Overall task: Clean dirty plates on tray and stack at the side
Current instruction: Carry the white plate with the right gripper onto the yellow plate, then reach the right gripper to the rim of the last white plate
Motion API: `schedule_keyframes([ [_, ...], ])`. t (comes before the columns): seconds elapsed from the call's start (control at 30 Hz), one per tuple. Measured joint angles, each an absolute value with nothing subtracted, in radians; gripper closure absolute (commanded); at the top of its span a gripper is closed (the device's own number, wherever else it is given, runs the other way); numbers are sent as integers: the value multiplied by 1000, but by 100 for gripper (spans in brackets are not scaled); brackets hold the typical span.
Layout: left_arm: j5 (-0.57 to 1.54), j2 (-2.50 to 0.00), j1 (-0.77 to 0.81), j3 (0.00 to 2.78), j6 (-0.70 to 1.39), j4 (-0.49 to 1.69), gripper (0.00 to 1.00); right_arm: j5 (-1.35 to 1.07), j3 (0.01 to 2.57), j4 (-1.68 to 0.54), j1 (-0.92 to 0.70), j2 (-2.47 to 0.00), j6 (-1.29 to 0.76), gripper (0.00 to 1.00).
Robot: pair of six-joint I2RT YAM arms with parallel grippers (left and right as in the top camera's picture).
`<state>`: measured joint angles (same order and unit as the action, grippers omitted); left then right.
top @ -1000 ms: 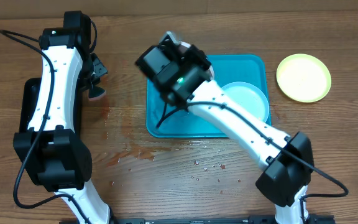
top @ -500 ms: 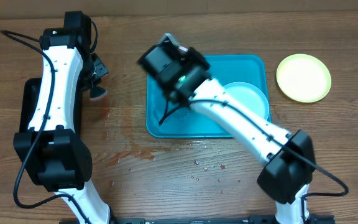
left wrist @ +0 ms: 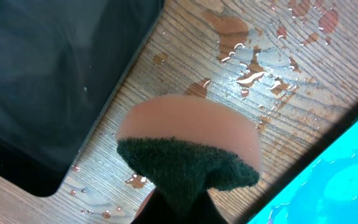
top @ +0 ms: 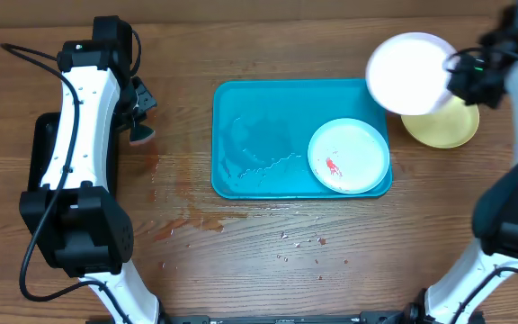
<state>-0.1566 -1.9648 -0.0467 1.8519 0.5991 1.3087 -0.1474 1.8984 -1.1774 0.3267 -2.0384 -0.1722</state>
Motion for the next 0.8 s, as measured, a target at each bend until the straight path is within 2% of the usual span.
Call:
schedule_keyframes([
  [0.1,-151,-1965,-47,1852,599,1304,96,-179,1858,-1160,429,-2056,-179,96],
  [0.13,-149,-1965,-47,1852,599,1303,96,-183,1837,-1139,461,-2070,-180,90],
  [0.17,-145,-1965,-47,1852,599,1302,96,-186,1817,-1118,480,-2080,-182,76],
  [0.2,-142,-1965,-47,1852,599,1301,96,-194,1789,-1087,492,-2088,-187,73],
  [0.47,-141,-1965,-47,1852,599,1295,96,-258,1728,-1054,460,-2090,-178,66],
  [0.6,-133,-1965,-47,1852,598,1290,96,-377,1728,-1100,370,-2090,-104,61],
  [0.7,-120,-1965,-47,1852,594,1290,96,-420,1728,-1126,238,-2090,-10,42],
  [0.73,-116,-1965,-47,1852,592,1290,96,-419,1727,-1130,189,-2090,38,39],
  [0.8,-112,-1965,-47,1852,592,1290,96,-365,1727,-1124,96,-2090,97,39],
])
